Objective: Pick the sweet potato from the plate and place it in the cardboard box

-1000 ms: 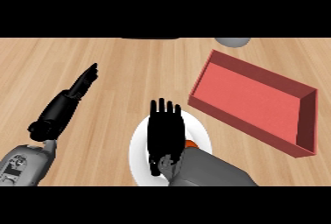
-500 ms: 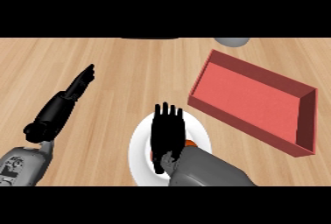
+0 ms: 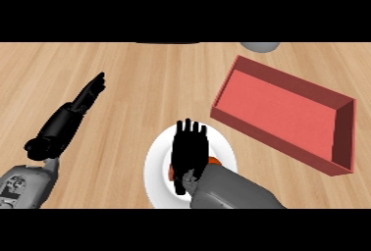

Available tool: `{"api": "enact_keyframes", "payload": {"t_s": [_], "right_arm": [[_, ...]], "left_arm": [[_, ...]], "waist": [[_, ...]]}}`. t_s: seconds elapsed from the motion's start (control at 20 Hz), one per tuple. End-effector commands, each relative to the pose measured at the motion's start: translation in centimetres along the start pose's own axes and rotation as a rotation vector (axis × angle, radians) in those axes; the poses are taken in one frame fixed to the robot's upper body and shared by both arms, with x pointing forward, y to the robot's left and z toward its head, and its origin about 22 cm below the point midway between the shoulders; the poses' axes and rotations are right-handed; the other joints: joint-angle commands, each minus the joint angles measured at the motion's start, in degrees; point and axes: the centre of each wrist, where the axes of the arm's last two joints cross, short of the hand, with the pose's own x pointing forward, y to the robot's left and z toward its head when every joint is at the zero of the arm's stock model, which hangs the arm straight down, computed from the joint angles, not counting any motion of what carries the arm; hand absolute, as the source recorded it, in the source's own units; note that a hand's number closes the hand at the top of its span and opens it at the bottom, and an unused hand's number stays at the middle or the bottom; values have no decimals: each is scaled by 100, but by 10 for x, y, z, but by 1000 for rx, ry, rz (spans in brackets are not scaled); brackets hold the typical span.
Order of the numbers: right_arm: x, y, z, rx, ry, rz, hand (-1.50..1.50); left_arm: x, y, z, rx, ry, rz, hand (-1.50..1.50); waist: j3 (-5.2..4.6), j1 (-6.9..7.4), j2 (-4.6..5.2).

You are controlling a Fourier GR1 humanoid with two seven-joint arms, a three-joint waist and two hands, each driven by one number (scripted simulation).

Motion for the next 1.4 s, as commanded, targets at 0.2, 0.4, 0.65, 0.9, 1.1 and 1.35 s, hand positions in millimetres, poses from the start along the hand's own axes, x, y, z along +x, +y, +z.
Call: {"api": "enact_keyframes", "payload": {"t_s": [0.2, 0.4, 0.65, 0.9, 1.1, 1.35], "right_arm": [[0, 9, -8, -5, 193, -7, -150], [-13, 26, -13, 26, 170, -44, -150], [-2, 20, -23, -46, 33, 34, 150], [-3, 33, -24, -151, 14, 82, 150], [4, 18, -22, -216, -32, 103, 150], [13, 35, 17, -157, -662, 150, 150]], "left_arm": [[3, 1, 1, 12, 15, 6, 0], [3, 0, 4, 19, -3, -9, 0], [0, -6, -3, 23, 7, -2, 0], [10, -6, -9, 4, -4, -8, 0], [24, -7, -4, 15, 2, 9, 0], [3, -4, 0, -9, 1, 17, 0]], "waist": [[2, -17, -5], [3, -67, -7], [3, -12, 11], [3, 2, 13], [5, -22, -8], [11, 80, 21]]}}
